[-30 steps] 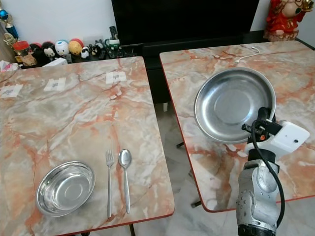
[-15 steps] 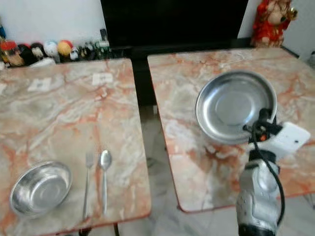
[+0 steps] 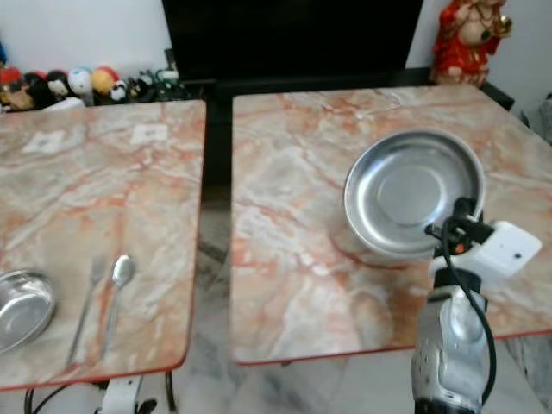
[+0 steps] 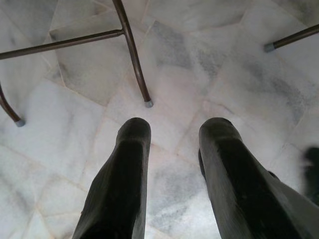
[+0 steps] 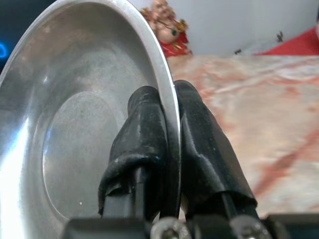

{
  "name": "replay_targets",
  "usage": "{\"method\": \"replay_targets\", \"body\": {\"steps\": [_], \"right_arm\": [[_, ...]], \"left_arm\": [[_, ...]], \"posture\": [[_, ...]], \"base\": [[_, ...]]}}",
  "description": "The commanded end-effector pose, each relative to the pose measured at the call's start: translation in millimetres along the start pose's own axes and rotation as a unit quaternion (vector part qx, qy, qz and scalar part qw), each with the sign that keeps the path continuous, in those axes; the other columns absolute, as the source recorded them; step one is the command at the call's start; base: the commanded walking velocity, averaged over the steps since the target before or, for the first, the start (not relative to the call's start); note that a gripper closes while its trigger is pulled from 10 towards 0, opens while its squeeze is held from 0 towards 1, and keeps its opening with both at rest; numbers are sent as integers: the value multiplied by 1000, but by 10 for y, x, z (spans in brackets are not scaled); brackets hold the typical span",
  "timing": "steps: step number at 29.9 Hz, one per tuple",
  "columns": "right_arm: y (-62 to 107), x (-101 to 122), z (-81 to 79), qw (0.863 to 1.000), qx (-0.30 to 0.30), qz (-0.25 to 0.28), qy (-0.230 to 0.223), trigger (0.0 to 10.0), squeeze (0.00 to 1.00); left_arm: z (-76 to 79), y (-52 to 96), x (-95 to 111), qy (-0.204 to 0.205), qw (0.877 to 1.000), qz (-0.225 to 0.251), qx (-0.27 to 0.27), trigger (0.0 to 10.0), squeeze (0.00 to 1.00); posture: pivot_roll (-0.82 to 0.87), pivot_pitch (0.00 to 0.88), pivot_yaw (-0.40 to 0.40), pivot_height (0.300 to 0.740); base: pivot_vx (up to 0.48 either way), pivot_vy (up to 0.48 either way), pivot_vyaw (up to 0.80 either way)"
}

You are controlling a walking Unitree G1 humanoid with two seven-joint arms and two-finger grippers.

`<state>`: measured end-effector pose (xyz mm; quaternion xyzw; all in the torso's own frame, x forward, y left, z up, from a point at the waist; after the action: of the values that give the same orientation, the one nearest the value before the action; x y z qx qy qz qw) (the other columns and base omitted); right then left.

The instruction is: Setting the table

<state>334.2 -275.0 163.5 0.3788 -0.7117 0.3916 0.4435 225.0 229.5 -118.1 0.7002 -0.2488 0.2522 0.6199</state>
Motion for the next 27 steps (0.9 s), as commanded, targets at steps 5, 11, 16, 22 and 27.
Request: {"method": "replay_targets", "body": {"steps": [5, 11, 16, 22, 27], "right_arm": [[25, 40, 191, 999, -44, 4, -17, 10000, 0], [60, -47, 379, 994, -94, -11, -53, 10000, 0], [68, -151, 432, 987, -123, -34, -95, 10000, 0], [58, -305, 411, 976, -140, -64, -151, 10000, 0], [73, -370, 336, 978, -130, -84, -137, 10000, 0]], "left_arm": [[40, 6, -52, -3, 1000, -9, -5, 10000, 0], [22, 9, -69, -3, 1000, -13, -2, 10000, 0], [17, 8, -66, -5, 1000, -13, -2, 10000, 0], [16, 10, -71, -6, 1000, -13, -2, 10000, 0], [10, 11, -70, -5, 1000, -12, -1, 10000, 0]], "posture": [[-100, 45, 44, 740], [-98, 49, 46, 740], [-98, 55, 47, 740], [-95, 57, 47, 740], [-93, 59, 44, 740]], "base": [[0, -359, 0], [0, -47, 0], [0, 0, 0], [0, 0, 0], [0, 0, 0]]}}
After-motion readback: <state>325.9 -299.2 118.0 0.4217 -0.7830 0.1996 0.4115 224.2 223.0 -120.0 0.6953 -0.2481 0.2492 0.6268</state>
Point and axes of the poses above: a point about 5 cm out from each wrist's last joint towards the gripper, its own y axis pointing back from the gripper into the wrist, its own x axis along the axis of the wrist's last joint, z = x × y, the point moved 6 cm from there along -y, pointing out of the wrist towards the gripper, and after that the axes turned 2 degrees about y, right-handed, at the moved point
